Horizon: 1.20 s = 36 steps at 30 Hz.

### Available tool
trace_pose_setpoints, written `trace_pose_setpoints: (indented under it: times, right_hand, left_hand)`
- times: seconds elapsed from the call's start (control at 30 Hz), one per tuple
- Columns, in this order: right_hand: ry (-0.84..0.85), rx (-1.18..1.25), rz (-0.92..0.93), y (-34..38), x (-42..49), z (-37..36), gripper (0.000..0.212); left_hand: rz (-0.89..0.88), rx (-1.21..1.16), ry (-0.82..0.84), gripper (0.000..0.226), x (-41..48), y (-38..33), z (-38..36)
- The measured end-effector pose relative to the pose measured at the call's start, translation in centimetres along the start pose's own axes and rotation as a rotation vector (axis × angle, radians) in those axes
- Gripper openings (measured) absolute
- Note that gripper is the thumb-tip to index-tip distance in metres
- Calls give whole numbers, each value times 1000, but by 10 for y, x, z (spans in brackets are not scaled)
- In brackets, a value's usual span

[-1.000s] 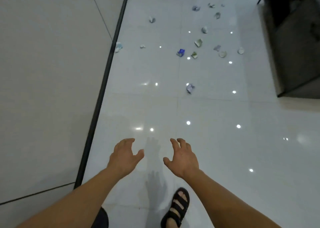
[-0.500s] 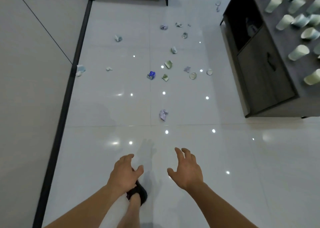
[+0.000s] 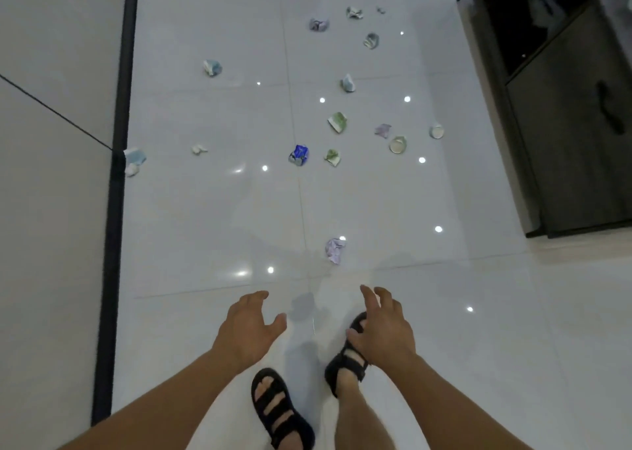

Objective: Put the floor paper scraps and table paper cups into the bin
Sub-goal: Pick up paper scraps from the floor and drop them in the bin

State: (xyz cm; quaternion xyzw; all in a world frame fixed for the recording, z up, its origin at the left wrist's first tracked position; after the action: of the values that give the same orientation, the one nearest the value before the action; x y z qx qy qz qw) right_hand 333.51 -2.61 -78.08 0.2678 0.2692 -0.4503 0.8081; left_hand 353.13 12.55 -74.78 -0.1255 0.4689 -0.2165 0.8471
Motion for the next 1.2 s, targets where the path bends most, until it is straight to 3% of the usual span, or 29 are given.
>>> trace_pose_setpoints:
  times: [0.2, 0.43, 0.73, 0.87, 1.0, 1.1, 1.2]
  right_hand:
    - [40, 24, 14, -9, 97, 18, 86]
    - [122, -143, 132, -19, 233, 2, 87]
    - [207, -190, 93, -16, 361, -116, 90]
    - [182, -275, 106, -19, 402, -165, 75]
    - [106, -45, 70, -10, 408, -175, 52]
    - [115, 321, -11, 18, 398, -146, 60]
    - [101, 487, 77, 77, 394, -81, 71]
  left_hand:
    - [7, 32, 46, 65, 80, -72, 7]
    - [34, 80, 64, 63, 215, -118, 4]
    - [-42, 188, 233, 66, 380, -82, -57]
    - [-19, 174, 256, 64, 431, -40, -75]
    - [43, 94, 269, 63, 441, -3, -71]
    - [114, -5, 295, 63, 430, 5, -54]
    - [125, -167, 322, 58, 413, -18, -25]
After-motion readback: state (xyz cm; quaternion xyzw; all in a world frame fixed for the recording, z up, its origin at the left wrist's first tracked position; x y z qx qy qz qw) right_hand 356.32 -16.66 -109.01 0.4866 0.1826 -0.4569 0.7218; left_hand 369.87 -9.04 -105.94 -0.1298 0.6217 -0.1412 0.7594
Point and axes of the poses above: each hand's wrist, its own x-axis towards the middle knuckle, its own z-axis out of the back of the hand, y = z × x, the point moved 8 cm from there along x, towards the middle knuckle, and after that the axes turned 3 degrees about -x, right-handed, at the moved point
